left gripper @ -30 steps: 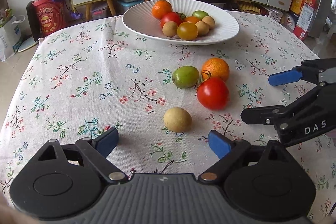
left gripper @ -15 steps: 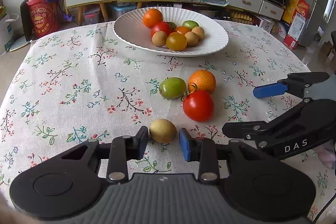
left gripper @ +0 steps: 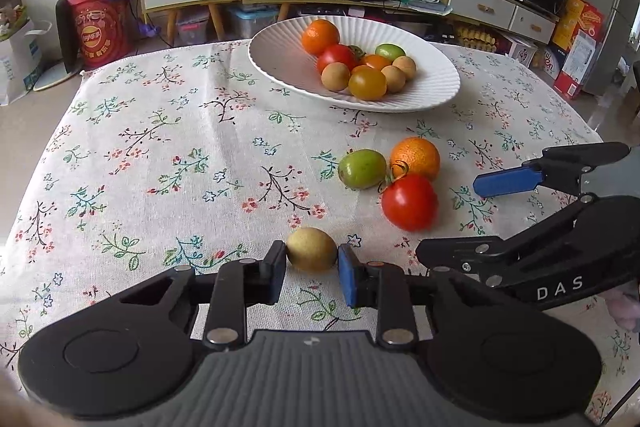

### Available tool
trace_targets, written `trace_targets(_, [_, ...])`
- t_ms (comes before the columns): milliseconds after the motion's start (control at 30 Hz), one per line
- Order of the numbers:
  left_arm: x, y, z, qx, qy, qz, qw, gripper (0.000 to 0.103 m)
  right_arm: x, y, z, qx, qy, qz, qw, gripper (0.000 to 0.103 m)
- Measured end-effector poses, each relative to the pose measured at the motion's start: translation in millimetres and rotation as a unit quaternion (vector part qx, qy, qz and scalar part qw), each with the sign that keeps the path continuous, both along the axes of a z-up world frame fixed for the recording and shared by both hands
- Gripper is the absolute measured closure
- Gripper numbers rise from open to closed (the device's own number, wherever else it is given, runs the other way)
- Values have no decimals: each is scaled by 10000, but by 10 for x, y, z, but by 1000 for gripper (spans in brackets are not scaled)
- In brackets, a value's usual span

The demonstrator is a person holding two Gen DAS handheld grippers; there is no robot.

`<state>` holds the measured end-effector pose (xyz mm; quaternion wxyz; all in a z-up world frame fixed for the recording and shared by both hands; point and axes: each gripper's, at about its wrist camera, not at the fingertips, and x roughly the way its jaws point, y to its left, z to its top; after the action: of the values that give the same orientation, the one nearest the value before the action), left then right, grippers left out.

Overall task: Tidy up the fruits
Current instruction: 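Grasp the brown kiwi on the cloth with the left tool, then grasp the red tomato with the right tool while the left tool holds the kiwi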

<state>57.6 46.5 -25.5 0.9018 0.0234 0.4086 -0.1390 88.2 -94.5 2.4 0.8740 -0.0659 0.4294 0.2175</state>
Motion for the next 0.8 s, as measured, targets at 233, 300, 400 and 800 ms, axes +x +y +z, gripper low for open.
trace_targets(233, [-20,60,-14,73,39,40,10000,81,35,88,4,69,36,106,9999,39])
trace_targets(300, [-23,87,-16,59,43,51,10000,81,38,104,4,79,30,138,9999,45])
trace_targets(400, [-26,107,-16,52,44,63,10000,81,30,126,6,91,-7,174,9998,54])
trace_targets(800, [-35,115,-12,51,40,60,10000,81,22,118,17,155,-44,249,9996,71])
